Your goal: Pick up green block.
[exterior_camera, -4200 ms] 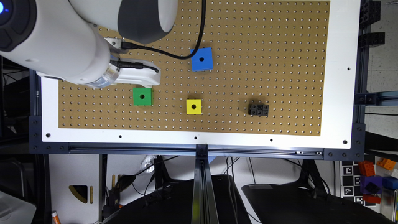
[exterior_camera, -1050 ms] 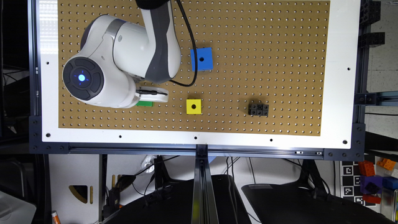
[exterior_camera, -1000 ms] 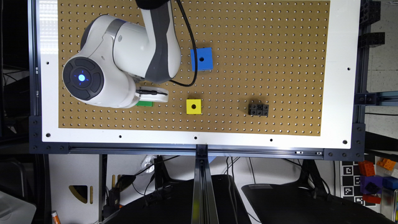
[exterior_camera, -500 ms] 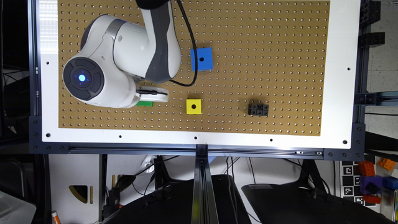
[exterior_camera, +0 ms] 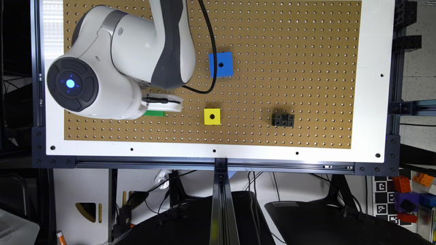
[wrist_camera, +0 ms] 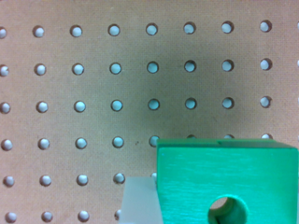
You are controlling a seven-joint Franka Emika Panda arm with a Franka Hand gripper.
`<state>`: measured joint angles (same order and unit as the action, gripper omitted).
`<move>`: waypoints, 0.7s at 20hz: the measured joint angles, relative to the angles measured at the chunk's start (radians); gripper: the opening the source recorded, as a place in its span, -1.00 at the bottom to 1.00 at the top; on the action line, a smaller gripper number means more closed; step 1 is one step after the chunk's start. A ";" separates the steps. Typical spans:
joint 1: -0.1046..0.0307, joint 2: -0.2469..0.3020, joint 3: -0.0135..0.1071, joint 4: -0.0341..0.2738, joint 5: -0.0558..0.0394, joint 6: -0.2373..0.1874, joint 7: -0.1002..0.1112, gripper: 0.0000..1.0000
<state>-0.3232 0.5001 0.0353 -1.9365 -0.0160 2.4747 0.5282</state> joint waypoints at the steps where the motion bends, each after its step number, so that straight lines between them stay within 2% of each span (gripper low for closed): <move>1: 0.000 -0.012 0.000 0.000 0.0000 -0.012 0.000 -1.00; 5: 0.000 -0.076 0.001 0.000 0.0000 -0.074 0.000 -1.00; 9: 0.000 -0.166 0.002 0.000 0.0000 -0.163 0.000 -1.00; 11: 0.000 -0.181 0.002 0.000 0.0000 -0.180 0.000 -1.00; 14: 0.000 -0.176 0.003 0.000 0.0000 -0.180 0.000 -1.00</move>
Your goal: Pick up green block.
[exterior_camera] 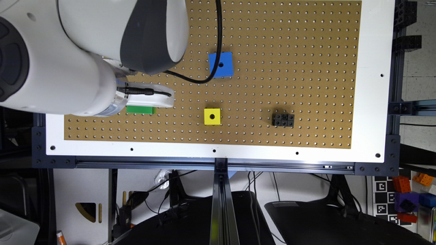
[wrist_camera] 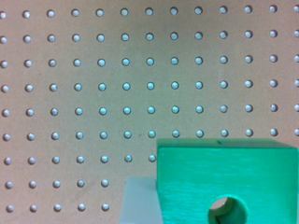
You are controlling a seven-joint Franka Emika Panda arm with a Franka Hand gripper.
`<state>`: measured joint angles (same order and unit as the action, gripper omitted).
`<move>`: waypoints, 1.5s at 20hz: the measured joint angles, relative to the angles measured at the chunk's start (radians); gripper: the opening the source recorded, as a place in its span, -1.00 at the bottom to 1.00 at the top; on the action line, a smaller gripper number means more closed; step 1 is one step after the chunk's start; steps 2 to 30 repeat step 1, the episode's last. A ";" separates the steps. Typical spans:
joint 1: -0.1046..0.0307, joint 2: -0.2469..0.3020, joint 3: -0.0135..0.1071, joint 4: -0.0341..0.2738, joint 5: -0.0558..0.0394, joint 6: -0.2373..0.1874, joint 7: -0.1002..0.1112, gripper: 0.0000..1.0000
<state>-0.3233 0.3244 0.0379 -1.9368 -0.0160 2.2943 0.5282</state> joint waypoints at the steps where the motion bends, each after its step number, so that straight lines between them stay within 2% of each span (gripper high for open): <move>1: 0.000 0.000 0.000 0.000 0.0000 0.000 0.000 -1.00; 30: 0.000 0.000 0.000 0.000 0.0000 0.000 0.000 -1.00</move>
